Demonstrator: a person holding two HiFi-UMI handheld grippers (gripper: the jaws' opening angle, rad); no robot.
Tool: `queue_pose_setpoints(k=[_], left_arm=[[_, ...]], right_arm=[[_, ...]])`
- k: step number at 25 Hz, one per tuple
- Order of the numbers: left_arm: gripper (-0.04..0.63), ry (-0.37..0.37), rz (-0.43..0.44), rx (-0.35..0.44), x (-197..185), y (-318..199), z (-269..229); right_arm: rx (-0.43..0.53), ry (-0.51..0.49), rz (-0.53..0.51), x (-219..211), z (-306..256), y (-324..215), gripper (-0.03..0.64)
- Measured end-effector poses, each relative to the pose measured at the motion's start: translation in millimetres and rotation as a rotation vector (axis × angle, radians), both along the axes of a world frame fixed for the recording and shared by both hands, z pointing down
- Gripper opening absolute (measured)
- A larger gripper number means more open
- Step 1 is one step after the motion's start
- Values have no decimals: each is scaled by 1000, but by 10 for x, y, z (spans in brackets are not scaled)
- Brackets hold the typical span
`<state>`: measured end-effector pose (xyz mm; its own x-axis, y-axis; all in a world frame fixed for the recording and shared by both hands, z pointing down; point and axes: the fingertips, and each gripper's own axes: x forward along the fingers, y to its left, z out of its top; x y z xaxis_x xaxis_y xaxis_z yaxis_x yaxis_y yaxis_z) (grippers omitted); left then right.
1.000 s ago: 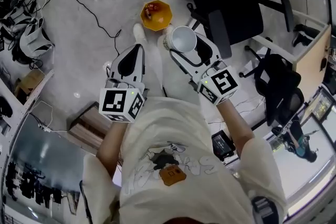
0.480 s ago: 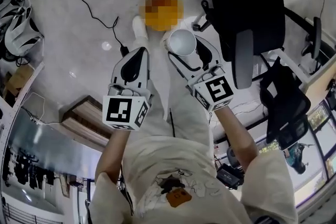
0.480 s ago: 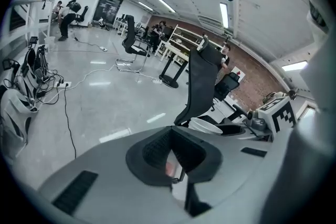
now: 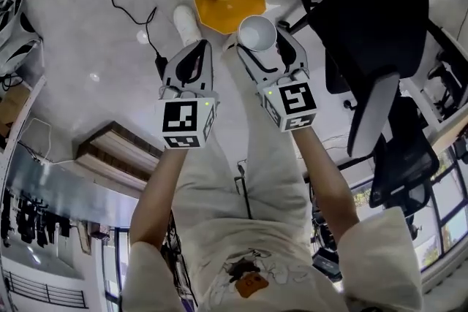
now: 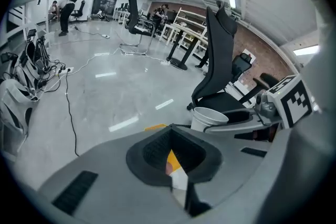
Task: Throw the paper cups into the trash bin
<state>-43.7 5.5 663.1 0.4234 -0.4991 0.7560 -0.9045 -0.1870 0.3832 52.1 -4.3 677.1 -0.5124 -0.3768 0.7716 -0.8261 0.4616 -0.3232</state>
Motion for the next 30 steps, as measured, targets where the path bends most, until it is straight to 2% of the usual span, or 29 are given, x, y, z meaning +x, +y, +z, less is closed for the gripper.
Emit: queue_pose_setpoints(k=[5,11,16,20,23,24,26,30], left_arm=[[5,-3,-3,-57,98,130,838],[5,-35,89,-156,168,238,1831],[5,-59,115,-183,181,100,2242],[5,-75,144,-206,233,72,2461],[5,-83,103,-287,187,142,2672],[5,-91,86,-309,154,162,2736],[6,-99,79,-318,103,167,2791],[43,-76,123,-312,109,135,2673]], right_arm=[[-54,68,7,14,844,113,339],[-124,120,18,-7,1754,161,338],[-184,158,-20,-34,2374,196,339],[-208,179,-37,-21,2588,148,339],[-259,130,-46,-64,2668,147,348],[-287,115,-42,-67,2692,167,407],[-326,111,-31,-46,2707,199,431],[-312,123,-23,-3,2561,177,430]])
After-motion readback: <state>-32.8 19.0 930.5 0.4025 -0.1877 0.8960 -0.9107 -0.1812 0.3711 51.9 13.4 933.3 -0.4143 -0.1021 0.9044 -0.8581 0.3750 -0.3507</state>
